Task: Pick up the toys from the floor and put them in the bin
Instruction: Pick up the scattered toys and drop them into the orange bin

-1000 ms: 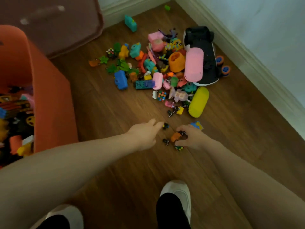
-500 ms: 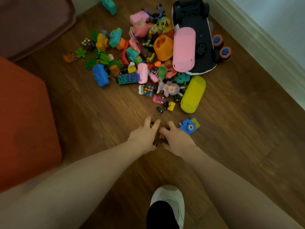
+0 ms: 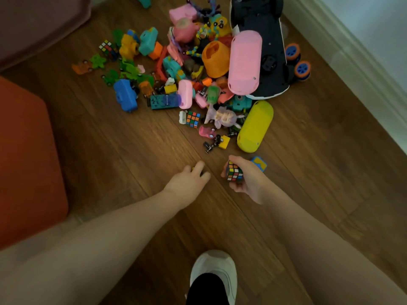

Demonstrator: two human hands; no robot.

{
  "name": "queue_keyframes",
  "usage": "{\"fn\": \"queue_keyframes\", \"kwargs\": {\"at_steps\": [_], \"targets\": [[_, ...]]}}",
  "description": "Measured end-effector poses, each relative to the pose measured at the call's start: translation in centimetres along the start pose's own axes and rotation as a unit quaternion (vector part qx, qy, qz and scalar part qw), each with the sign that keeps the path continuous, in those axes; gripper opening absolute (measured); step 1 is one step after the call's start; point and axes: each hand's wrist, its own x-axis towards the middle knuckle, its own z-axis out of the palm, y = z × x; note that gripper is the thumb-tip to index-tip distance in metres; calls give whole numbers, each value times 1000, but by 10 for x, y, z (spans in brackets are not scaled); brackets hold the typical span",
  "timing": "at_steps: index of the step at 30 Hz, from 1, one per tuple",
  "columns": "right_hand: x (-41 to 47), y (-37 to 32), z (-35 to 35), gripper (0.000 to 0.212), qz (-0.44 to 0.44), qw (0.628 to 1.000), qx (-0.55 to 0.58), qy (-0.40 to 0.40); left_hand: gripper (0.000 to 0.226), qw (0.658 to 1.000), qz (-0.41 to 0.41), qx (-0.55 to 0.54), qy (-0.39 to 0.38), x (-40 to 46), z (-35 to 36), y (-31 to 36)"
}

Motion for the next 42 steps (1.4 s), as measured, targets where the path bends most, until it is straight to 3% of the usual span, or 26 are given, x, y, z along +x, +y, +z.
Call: {"fn": "queue_keyframes", "kwargs": {"at_steps": [3, 4, 6, 7, 8, 10, 11, 13, 14, 18, 23, 27, 29, 32, 35, 39, 42], "targets": [[-4, 3, 1, 32, 17, 998, 65, -8, 39, 1000, -3, 16, -4, -4, 3, -21], [-6, 3, 3, 33, 14, 996, 89, -20, 31, 1000, -16, -13, 6, -5, 2, -29], [-12, 3, 8, 36, 11, 991, 126, -51, 17, 982, -76, -171, 33, -9, -6, -41], [-15, 1, 12, 36, 11, 989, 131, -69, 12, 948, -120, -292, 33, -12, -14, -44], [-18, 0, 17, 36, 12, 989, 124, -85, 10, 890, -165, -425, 17, -15, -24, -46], [-27, -2, 29, 37, 11, 989, 95, -112, 8, 744, -210, -634, -24, -27, -48, -53], [-31, -3, 34, 36, 11, 988, 88, -124, 7, 687, -206, -696, -42, -34, -60, -55], [-40, -8, 49, 30, -6, 983, 97, -156, 9, 609, -178, -771, -50, -55, -86, -64], [-45, -11, 58, 24, -20, 979, 106, -174, 12, 589, -169, -789, -39, -67, -98, -69], [-64, -25, 107, 20, -72, 974, 86, -196, 15, 601, -177, -775, 82, -126, -125, -92], [-98, -51, 198, 30, -122, 971, 60, -196, 20, 564, -156, -775, 237, -210, -118, -128], [-128, -68, 277, 32, -173, 952, -21, -252, 23, 610, -203, -667, 376, -254, -100, -161], [-147, -71, 320, 31, -182, 938, -34, -293, 21, 589, -242, -646, 422, -272, -87, -180], [-165, -72, 373, 27, -201, 932, -98, -287, 18, 540, -296, -664, 424, -283, -66, -206], [-164, -70, 404, 21, -216, 931, -212, -202, 19, 511, -329, -694, 386, -284, -47, -226], [-153, -67, 417, 31, -183, 920, -280, -205, 26, 486, -320, -703, 409, -296, -34, -236], [-150, -71, 410, 31, -177, 932, -230, -217, 31, 491, -310, -693, 427, -304, -30, -233]]}}
